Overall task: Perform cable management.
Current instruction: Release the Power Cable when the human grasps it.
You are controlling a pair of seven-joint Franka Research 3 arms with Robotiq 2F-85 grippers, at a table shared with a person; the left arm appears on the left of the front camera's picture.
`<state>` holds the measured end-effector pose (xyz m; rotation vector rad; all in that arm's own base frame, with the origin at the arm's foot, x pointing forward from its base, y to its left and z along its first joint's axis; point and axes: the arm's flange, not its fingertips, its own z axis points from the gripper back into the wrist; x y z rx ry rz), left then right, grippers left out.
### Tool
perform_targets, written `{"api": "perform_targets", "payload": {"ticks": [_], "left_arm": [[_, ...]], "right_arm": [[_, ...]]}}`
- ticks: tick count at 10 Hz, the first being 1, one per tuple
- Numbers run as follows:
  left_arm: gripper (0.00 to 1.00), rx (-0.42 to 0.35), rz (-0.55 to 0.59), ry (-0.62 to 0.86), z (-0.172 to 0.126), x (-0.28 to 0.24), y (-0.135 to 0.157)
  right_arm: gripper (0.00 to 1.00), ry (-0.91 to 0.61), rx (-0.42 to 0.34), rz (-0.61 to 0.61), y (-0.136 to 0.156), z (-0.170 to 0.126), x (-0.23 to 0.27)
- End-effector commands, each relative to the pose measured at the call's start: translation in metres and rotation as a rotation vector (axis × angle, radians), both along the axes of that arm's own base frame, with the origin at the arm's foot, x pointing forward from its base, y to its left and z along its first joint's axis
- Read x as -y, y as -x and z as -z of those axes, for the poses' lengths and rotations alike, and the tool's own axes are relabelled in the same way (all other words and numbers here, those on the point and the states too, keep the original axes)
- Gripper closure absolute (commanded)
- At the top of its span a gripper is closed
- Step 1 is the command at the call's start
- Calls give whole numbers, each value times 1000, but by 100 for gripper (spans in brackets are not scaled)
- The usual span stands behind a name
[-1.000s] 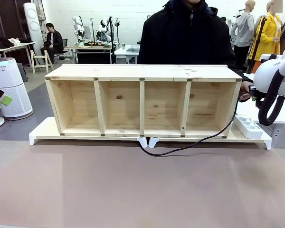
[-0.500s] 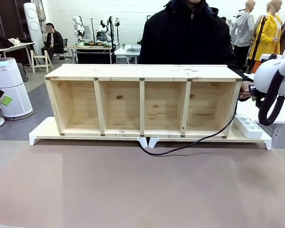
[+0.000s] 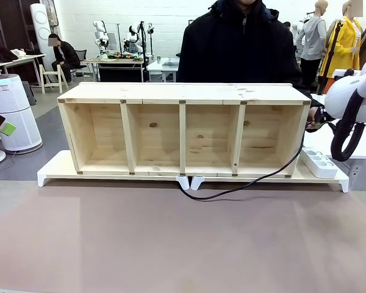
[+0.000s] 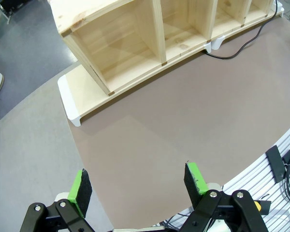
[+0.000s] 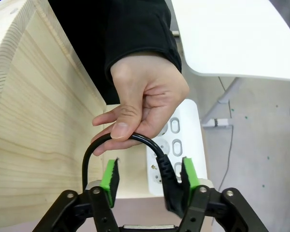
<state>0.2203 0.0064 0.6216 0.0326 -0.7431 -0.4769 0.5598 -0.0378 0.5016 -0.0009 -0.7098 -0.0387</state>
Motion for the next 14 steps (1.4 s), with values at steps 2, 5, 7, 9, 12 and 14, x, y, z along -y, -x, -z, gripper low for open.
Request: {"api": "perform_targets", "payload": {"ticks": [2, 5, 7, 9, 12, 14], "left_arm": [[0, 10, -3, 0, 0, 0, -3], [0, 10, -3, 0, 0, 0, -3], [0, 10, -3, 0, 0, 0, -3], [0, 10, -3, 0, 0, 0, -3], [0, 10, -3, 0, 0, 0, -3], [0, 10, -3, 0, 0, 0, -3]], "right_arm": [[4, -6, 13, -36, 2, 1, 6], [0, 0, 1, -8, 0, 0, -1], [0, 0, 1, -8, 0, 0, -1], [0, 0, 1, -8, 0, 0, -1], [0, 0, 1, -8, 0, 0, -1], [0, 0, 1, -8, 0, 0, -1]]}}
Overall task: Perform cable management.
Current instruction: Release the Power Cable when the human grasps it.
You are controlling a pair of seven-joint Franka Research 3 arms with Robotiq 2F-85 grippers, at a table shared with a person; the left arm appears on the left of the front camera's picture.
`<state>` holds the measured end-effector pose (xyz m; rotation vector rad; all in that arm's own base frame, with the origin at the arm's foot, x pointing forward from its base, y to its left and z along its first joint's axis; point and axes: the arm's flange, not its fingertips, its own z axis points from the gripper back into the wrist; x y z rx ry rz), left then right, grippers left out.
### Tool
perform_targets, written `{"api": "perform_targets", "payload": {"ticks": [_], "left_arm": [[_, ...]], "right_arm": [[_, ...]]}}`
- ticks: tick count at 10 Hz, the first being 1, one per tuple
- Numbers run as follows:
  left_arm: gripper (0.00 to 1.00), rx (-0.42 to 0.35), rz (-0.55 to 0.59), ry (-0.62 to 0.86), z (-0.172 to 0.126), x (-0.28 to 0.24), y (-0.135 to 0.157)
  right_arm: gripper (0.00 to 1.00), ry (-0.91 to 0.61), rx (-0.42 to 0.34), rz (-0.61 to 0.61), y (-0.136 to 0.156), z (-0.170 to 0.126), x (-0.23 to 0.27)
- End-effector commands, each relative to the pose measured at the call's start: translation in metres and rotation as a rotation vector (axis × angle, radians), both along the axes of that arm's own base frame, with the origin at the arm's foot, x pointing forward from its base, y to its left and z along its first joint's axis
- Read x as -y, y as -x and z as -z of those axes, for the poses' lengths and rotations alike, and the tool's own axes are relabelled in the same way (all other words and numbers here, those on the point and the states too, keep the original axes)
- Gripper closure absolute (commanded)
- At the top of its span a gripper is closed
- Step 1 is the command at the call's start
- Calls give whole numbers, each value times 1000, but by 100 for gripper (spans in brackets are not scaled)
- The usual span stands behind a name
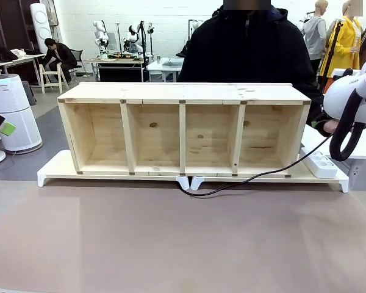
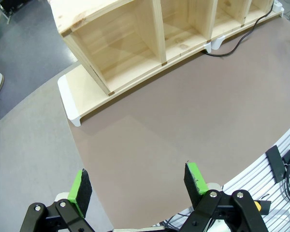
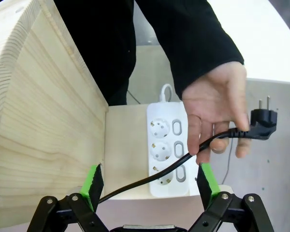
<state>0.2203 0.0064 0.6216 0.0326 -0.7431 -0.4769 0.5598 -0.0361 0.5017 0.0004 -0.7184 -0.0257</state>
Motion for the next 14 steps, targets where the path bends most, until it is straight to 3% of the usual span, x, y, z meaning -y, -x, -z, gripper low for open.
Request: {"api": "perform_targets", "payload": {"ticks": [1, 14], "left_arm": [[0, 10, -3, 0, 0, 0, -3], [0, 10, -3, 0, 0, 0, -3]], "right_arm": [[0, -3, -8, 4, 0, 0, 1], [0, -3, -8, 4, 0, 0, 1]]}}
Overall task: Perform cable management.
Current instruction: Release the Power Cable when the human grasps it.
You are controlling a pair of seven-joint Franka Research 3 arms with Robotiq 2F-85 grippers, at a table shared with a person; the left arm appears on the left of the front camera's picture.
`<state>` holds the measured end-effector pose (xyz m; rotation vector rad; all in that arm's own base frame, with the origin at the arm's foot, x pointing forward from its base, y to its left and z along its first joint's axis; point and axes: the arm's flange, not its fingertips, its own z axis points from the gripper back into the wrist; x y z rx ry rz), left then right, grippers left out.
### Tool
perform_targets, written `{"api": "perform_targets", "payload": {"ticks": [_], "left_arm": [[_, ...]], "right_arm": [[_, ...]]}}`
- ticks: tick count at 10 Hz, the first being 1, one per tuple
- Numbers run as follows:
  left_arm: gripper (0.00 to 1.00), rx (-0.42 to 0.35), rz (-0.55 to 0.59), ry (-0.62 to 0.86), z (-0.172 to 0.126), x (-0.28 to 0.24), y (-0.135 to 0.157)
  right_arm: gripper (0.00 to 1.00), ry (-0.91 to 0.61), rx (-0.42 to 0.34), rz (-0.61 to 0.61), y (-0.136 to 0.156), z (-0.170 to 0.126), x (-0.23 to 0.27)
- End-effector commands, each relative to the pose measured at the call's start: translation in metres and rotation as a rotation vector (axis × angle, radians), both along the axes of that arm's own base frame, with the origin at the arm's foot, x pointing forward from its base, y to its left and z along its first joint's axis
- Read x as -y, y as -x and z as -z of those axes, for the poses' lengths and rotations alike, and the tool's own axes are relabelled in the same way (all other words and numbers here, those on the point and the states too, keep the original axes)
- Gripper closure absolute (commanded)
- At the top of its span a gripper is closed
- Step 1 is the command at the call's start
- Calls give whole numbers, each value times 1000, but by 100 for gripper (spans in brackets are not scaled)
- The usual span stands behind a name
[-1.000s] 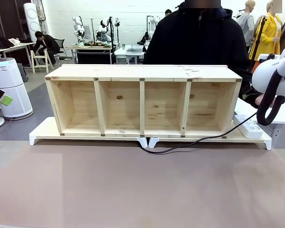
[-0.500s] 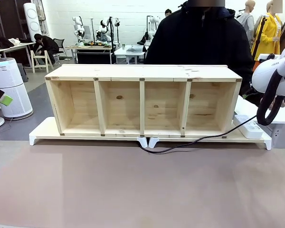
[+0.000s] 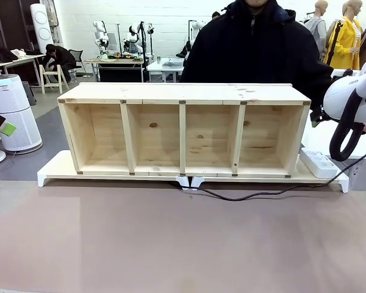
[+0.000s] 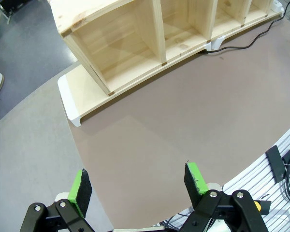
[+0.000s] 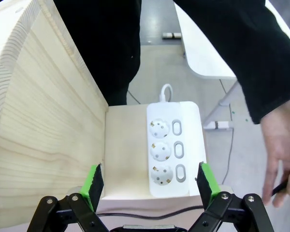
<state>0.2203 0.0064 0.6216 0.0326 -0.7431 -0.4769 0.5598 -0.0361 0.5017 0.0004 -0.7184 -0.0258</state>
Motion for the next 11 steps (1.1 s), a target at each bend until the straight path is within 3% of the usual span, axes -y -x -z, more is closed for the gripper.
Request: {"api": "perform_targets", "payload": {"ticks": [1, 11], "left_arm": [[0, 10, -3, 0, 0, 0, -3], [0, 10, -3, 0, 0, 0, -3]], "right_arm": [[0, -3, -8, 4, 0, 0, 1], [0, -3, -8, 4, 0, 0, 1]]}}
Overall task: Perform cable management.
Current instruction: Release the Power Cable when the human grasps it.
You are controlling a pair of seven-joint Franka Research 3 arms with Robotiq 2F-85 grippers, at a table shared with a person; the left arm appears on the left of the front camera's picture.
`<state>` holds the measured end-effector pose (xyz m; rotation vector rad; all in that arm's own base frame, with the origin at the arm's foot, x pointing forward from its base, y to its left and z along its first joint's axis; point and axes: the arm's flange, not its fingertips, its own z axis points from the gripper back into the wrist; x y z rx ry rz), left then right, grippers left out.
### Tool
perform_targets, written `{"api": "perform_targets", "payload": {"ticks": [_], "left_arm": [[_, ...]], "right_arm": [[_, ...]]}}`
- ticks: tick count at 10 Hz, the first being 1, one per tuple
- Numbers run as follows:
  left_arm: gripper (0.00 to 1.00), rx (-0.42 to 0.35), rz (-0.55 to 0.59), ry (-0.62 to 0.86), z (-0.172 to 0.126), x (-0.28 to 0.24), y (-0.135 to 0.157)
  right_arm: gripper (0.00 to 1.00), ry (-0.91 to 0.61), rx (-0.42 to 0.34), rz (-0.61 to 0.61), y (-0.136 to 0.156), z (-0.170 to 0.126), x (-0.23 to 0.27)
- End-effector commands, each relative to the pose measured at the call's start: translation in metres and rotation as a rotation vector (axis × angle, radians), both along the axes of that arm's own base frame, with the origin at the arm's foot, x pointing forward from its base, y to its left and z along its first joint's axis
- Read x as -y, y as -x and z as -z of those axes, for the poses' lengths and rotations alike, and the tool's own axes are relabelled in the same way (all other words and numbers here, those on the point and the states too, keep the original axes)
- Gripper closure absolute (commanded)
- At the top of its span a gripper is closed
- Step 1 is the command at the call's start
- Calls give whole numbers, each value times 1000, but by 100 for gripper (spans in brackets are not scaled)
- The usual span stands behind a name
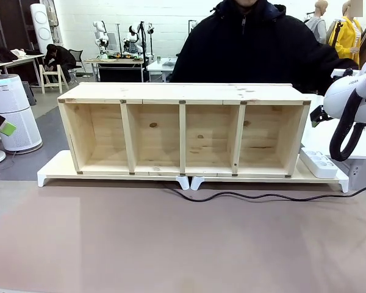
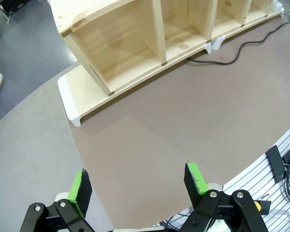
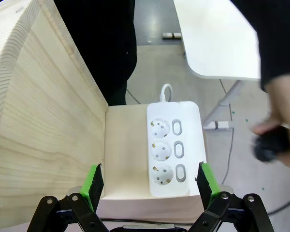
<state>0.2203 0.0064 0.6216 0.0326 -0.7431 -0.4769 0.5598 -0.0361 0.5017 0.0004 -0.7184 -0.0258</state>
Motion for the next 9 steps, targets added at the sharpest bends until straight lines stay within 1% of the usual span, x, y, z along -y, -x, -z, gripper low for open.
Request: {"api": "perform_targets", "payload": {"ticks": [1, 9], "left_arm": [[0, 10, -3, 0, 0, 0, -3], [0, 10, -3, 0, 0, 0, -3]], "right_arm": [[0, -3, -8, 4, 0, 0, 1], [0, -3, -8, 4, 0, 0, 1]]}}
